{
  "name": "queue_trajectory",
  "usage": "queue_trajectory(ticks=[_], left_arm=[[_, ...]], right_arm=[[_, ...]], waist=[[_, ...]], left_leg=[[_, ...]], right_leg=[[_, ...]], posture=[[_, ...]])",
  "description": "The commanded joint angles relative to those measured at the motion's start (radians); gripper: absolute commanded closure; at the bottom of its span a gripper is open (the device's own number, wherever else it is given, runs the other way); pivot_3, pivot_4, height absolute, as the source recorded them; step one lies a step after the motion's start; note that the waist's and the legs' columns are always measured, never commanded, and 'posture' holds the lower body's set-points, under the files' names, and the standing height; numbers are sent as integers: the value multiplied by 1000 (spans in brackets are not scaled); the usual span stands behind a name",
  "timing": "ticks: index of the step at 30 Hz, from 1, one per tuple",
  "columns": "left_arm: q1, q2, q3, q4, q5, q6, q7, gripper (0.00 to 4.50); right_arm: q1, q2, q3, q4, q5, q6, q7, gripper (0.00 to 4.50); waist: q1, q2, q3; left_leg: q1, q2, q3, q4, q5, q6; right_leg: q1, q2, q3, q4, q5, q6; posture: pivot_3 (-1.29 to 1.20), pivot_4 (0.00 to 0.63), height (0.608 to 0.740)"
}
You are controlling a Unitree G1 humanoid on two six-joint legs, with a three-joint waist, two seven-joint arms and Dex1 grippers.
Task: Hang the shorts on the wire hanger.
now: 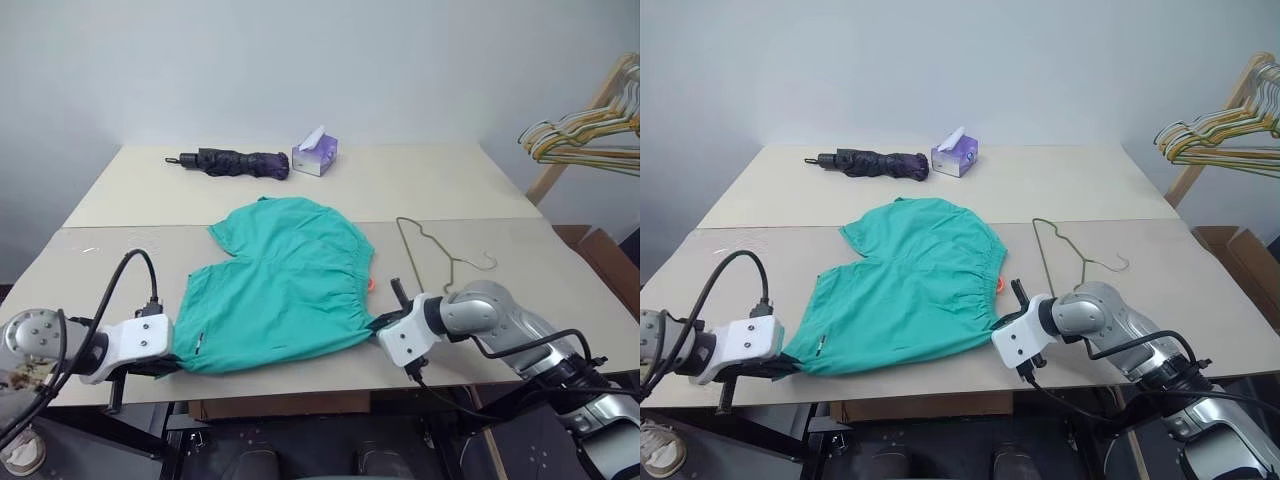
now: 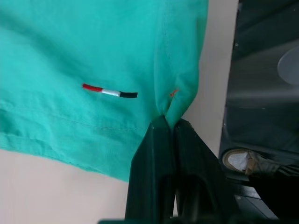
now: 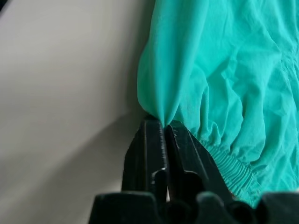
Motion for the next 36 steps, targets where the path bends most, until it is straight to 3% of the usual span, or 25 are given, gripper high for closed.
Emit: queue_trajectory(ticks=[1,6,9,11,14,18,22,27,36], left_arm=[[-4,4,22,-20,-11,-16,-1,3495],[-27,26,37,7,-24,-18,-30,1811],[-59,22,84,7,-104,21,-69,795],[-106,-7,111,0,-180,60,-70,133],[-209,-82,127,-14,-277,121,-15,36],[-257,-129,118,-43,-333,157,1,36],[-297,-188,93,-78,-368,191,51,36],[-356,-250,46,-93,-354,209,124,36],[-374,-294,59,-147,-428,260,170,36]], right_arm=[[3,-25,-40,-52,52,-11,44,3073],[45,-84,-69,-117,163,33,129,1235],[63,-75,-153,-168,286,179,113,147],[44,-32,-211,-174,301,373,34,0],[-4,32,-287,-148,304,702,-89,0],[-42,111,-356,-105,333,979,-193,0],[-120,251,-453,68,319,1207,-410,0],[-211,350,-511,295,306,1250,-577,0],[-244,394,-468,534,304,1165,-596,0]], waist=[[0,0,0],[2,0,0],[-1,0,0],[-4,0,0],[-2,-1,0],[0,-1,0],[-5,-1,0],[-9,0,0],[-31,0,0]], left_leg=[[0,0,0,0,0,0],[0,0,0,0,0,0],[1,0,0,0,0,0],[1,0,0,0,0,0],[2,0,0,0,0,0],[0,0,0,0,-1,1],[-1,0,0,0,-1,1],[-1,0,-1,0,-1,1],[-2,0,-2,0,-1,1]], right_leg=[[0,0,0,0,0,0],[1,0,0,-1,0,0],[1,0,0,-1,0,0],[1,0,0,-1,0,0],[2,0,0,0,0,0],[1,0,0,-1,0,0],[0,1,0,-1,0,0],[1,1,0,-1,0,0],[1,1,0,-2,0,0]], posture=[[82,0,740],[74,0,740],[69,0,740],[67,0,740],[66,0,740],[59,0,740],[45,0,740],[48,0,740],[63,0,740]])
